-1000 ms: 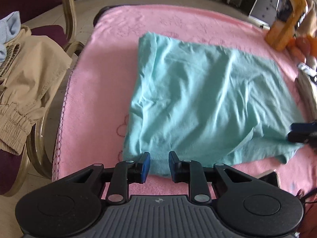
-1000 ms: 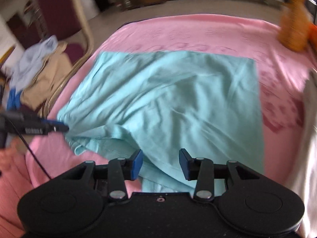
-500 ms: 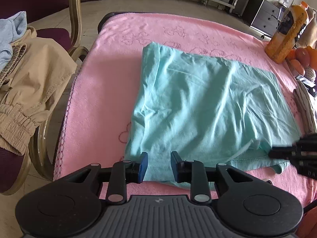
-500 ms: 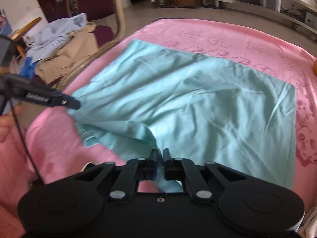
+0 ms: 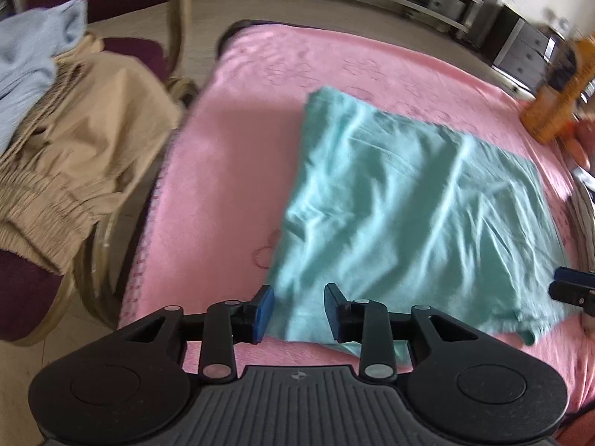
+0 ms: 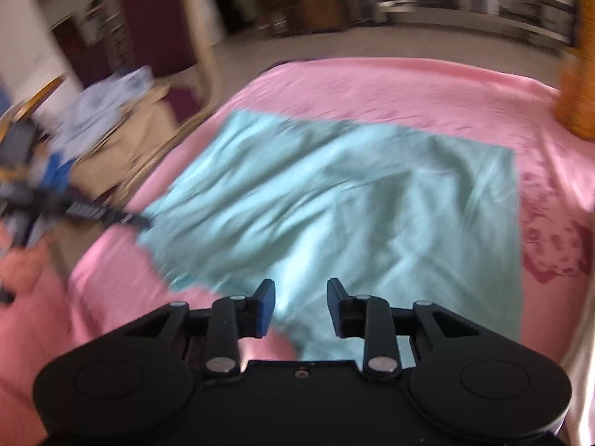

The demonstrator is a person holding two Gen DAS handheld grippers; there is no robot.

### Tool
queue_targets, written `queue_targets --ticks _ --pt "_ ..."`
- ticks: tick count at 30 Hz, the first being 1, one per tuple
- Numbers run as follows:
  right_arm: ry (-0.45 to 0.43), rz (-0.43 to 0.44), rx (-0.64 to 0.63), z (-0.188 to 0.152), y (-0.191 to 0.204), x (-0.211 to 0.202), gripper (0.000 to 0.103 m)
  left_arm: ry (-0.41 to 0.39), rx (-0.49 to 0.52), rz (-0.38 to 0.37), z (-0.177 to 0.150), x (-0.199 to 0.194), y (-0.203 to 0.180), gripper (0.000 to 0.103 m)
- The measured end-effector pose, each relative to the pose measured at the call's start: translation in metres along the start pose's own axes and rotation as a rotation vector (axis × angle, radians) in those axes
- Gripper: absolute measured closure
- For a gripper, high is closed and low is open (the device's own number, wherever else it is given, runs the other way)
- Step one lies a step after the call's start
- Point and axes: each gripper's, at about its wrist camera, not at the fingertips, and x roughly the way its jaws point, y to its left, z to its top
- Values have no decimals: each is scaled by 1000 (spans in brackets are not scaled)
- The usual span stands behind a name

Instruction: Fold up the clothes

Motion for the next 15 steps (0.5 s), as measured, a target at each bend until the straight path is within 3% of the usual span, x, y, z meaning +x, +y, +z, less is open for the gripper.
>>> queue_targets --ticks 9,12,15 --pt "-56 -210 327 -4 -63 -15 69 32 -31 32 8 21 1 73" --pt "-42 -299 431 -13 -87 -18 69 41 -26 37 8 25 -1 77" --pt "3 -333 490 -22 -100 -17 69 24 14 49 5 24 -7 77"
